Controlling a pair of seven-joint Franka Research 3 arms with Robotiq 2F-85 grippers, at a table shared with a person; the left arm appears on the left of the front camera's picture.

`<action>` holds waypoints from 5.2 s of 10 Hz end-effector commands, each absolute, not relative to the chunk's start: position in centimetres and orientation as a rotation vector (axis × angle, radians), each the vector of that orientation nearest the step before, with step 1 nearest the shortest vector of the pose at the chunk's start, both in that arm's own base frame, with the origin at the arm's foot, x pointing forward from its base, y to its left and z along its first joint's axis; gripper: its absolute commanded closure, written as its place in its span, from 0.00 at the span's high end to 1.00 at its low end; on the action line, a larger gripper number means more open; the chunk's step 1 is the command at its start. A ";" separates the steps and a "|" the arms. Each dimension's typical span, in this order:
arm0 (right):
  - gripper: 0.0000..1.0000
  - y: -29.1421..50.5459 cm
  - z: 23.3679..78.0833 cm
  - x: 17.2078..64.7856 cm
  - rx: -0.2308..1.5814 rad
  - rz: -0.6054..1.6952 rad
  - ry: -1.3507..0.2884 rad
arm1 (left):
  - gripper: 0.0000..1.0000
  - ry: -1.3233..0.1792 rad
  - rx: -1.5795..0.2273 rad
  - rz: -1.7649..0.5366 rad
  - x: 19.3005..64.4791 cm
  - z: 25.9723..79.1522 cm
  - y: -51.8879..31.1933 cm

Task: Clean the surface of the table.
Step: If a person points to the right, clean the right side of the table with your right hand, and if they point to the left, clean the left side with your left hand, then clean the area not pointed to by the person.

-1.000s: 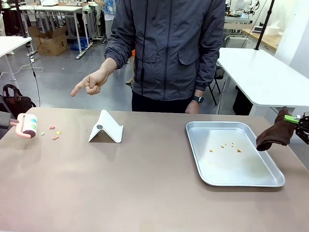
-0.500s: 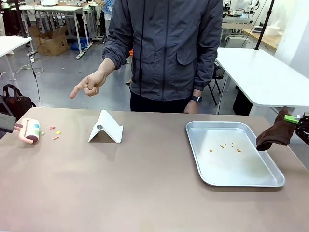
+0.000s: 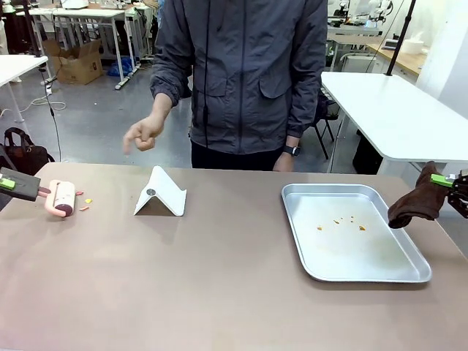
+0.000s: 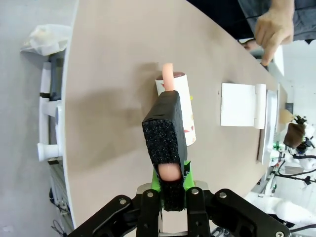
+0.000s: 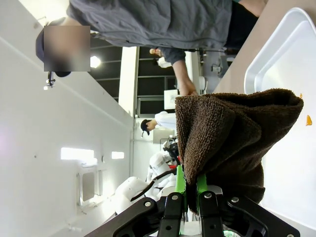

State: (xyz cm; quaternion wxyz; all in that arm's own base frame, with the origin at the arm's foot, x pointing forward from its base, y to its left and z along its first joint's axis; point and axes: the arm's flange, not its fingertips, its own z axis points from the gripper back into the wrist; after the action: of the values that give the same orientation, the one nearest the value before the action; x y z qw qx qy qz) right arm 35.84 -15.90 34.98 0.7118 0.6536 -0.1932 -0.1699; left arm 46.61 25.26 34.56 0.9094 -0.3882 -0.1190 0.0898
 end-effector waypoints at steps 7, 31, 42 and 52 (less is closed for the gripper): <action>0.00 -15.7 35.5 35.7 1.455 -0.359 -0.424 | 0.18 -0.108 -0.707 0.108 49.5 34.9 16.7; 0.00 -15.7 35.5 35.7 1.455 -0.359 -0.424 | 0.18 -0.188 -1.513 -0.168 31.6 35.4 26.9; 0.09 -8.5 41.6 42.4 0.953 -0.112 -0.282 | 0.18 -0.188 -1.513 -0.168 31.6 35.4 26.9; 0.00 -1.6 34.9 50.8 0.419 0.052 -0.293 | 0.18 -0.188 -1.513 -0.168 31.6 35.4 26.9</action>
State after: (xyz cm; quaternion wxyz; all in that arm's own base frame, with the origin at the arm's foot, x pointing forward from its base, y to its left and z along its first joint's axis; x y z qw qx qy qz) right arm 49.39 -2.48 34.71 0.9682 0.1970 -0.1515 0.0292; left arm 31.82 27.18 35.12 0.7205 -0.6841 -0.0843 -0.0756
